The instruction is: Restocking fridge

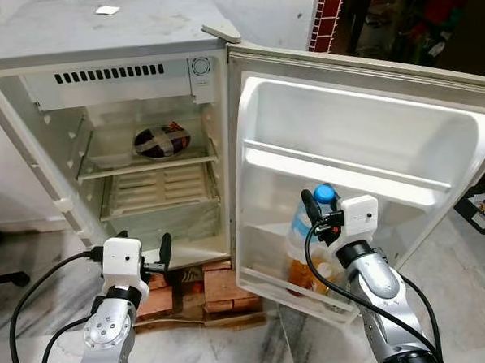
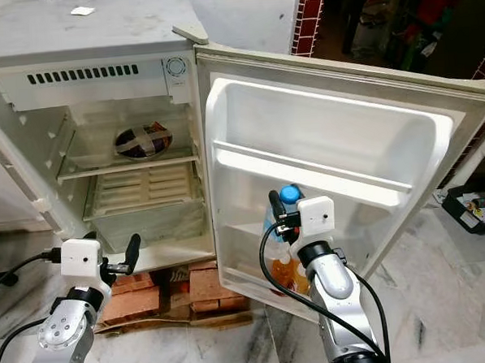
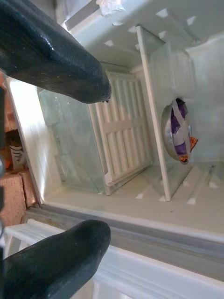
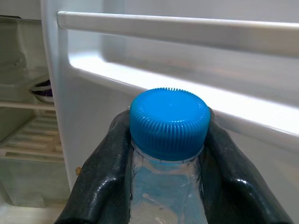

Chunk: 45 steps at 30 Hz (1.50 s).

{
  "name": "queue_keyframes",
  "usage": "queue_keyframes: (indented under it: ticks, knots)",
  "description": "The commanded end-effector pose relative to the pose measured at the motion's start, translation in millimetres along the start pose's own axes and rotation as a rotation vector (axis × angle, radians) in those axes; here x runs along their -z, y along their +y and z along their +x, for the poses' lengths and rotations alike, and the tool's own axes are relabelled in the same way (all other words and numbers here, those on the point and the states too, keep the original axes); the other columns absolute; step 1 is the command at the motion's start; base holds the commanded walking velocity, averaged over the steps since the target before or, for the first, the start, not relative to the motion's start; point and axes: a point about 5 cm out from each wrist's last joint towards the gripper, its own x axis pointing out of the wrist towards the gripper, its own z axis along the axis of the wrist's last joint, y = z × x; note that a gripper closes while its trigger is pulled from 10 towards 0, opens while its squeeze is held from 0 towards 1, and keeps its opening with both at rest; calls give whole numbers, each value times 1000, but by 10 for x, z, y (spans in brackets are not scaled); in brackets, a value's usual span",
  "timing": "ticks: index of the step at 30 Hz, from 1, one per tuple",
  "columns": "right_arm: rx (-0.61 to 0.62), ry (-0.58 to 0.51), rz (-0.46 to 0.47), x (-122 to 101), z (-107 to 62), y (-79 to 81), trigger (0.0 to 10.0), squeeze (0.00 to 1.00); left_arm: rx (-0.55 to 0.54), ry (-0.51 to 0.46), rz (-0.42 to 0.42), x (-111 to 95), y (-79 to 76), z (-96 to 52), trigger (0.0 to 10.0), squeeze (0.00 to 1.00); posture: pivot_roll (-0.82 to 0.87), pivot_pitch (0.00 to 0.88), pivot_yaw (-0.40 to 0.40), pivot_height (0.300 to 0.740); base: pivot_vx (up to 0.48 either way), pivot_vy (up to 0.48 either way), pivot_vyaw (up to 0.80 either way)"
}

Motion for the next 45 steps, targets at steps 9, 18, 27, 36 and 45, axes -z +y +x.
queue_keyframes:
  ticks: [9,18,27,36,45]
  knots:
    - [-40,-26,21,-58,18,27,10000,0,3,13,6,16,-5,14,10000,0,21,0,-32,626,0,0,0]
    - [-60,-27,19,-61,39,50,10000,0,-2,18,3,23,-9,20,10000,0,23,0,-33,621,0,0,0]
    - [-69,-30,15,-68,64,58,10000,0,-22,22,7,35,13,20,10000,0,22,0,-32,621,0,0,0]
    - [-76,-32,12,-73,75,68,10000,0,-20,21,19,36,28,31,10000,0,17,0,-29,621,0,0,0]
    - [-92,-43,-2,-92,99,85,10000,0,-15,25,20,47,21,35,10000,0,19,0,-31,621,0,0,0]
